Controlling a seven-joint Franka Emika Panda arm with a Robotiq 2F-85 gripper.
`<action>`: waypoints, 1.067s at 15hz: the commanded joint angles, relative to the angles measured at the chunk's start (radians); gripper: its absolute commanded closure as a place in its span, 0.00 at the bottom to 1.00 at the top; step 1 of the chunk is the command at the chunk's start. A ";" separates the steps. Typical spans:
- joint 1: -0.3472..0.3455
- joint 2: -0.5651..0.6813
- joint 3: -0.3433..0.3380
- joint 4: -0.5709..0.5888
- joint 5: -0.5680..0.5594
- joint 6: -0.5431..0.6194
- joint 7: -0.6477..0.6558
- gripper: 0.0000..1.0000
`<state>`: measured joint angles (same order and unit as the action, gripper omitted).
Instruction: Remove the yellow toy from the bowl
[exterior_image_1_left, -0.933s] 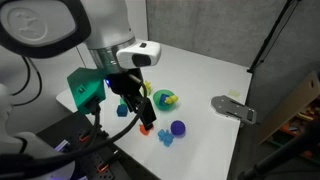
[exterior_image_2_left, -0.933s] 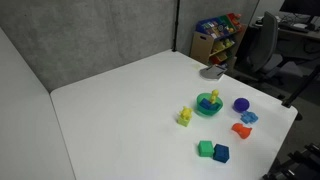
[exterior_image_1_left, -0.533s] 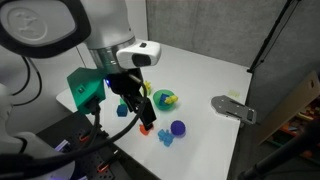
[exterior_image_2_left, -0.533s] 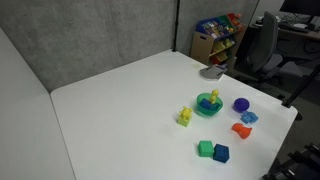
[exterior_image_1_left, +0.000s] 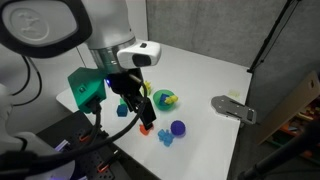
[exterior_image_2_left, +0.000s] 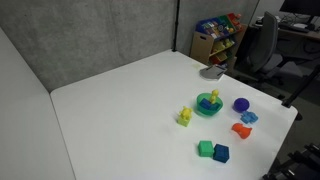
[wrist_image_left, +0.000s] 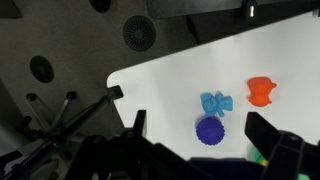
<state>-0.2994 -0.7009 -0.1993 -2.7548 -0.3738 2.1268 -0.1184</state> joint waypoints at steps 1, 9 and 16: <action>0.021 0.057 0.021 0.040 0.013 0.004 0.028 0.00; 0.093 0.280 0.077 0.196 0.068 0.014 0.111 0.00; 0.167 0.534 0.101 0.415 0.183 0.011 0.144 0.00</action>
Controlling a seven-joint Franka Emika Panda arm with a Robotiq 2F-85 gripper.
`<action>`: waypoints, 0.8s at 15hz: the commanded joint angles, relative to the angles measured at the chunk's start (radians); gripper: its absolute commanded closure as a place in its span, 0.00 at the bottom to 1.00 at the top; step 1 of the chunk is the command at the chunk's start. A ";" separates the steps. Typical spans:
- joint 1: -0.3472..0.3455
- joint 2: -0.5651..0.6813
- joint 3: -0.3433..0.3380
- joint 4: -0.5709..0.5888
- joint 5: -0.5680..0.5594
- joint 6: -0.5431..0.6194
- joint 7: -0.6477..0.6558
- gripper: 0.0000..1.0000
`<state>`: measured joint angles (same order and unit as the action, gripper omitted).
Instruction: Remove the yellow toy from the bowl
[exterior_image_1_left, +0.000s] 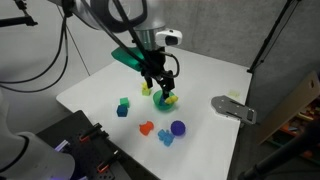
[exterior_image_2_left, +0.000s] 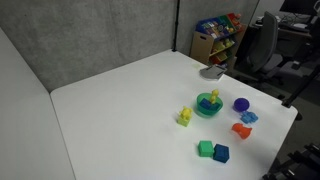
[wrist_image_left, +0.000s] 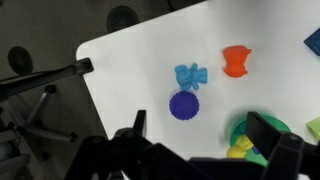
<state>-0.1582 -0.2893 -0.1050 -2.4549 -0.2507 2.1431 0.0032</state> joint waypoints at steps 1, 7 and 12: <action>0.035 0.159 0.011 0.143 0.081 0.000 0.031 0.00; 0.085 0.378 0.041 0.275 0.183 0.146 0.093 0.00; 0.111 0.555 0.060 0.334 0.255 0.345 0.116 0.00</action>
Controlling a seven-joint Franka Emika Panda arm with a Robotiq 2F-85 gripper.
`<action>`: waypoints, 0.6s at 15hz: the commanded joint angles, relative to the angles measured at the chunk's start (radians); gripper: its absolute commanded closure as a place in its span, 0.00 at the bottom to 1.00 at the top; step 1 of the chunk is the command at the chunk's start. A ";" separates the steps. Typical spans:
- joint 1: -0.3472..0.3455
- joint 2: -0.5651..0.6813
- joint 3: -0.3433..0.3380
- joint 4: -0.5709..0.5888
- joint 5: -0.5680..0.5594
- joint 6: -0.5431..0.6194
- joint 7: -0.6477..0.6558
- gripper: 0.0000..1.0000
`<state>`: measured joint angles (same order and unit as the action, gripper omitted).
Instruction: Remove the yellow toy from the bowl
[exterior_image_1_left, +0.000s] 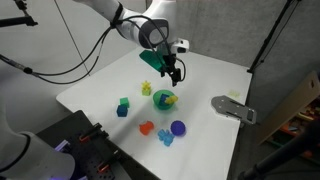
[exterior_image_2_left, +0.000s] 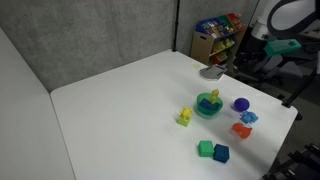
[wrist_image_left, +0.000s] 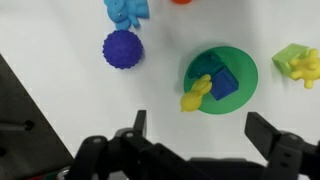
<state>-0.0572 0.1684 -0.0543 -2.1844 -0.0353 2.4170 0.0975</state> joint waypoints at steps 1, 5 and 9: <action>0.013 0.132 0.013 0.077 0.059 0.104 0.019 0.00; 0.023 0.255 0.014 0.125 0.089 0.211 0.025 0.00; 0.029 0.355 0.009 0.167 0.091 0.296 0.042 0.00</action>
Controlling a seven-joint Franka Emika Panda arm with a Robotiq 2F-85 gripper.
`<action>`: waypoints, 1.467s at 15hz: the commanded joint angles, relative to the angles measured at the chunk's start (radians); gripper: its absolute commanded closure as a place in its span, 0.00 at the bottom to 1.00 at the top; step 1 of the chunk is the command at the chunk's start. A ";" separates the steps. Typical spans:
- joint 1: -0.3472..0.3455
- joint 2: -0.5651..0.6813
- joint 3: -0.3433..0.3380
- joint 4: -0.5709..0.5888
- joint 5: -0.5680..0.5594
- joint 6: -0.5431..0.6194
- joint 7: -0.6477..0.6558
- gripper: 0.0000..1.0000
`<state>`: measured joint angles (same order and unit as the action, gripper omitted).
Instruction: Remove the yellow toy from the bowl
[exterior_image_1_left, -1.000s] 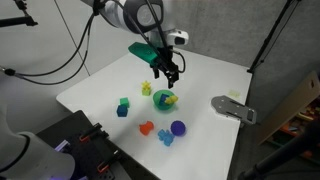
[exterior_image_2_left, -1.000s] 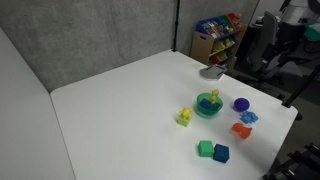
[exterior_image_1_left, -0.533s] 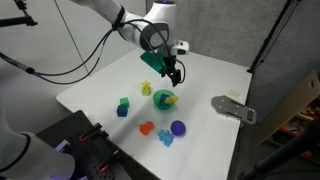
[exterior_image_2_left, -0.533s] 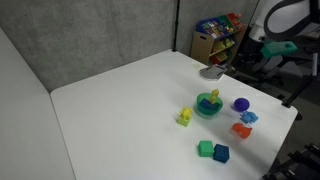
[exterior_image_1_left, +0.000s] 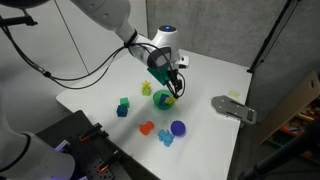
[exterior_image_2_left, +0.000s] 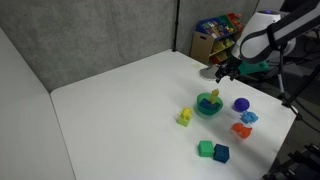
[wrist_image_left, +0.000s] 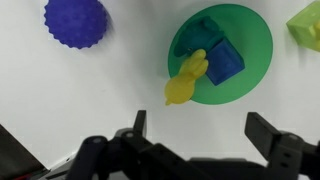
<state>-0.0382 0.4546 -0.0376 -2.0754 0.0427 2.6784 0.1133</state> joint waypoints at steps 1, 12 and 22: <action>0.013 0.090 -0.011 0.068 0.012 0.052 0.033 0.00; 0.131 0.213 -0.116 0.092 -0.031 0.137 0.145 0.00; 0.221 0.269 -0.211 0.103 -0.044 0.183 0.207 0.25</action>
<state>0.1592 0.6942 -0.2198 -2.0011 0.0219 2.8496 0.2751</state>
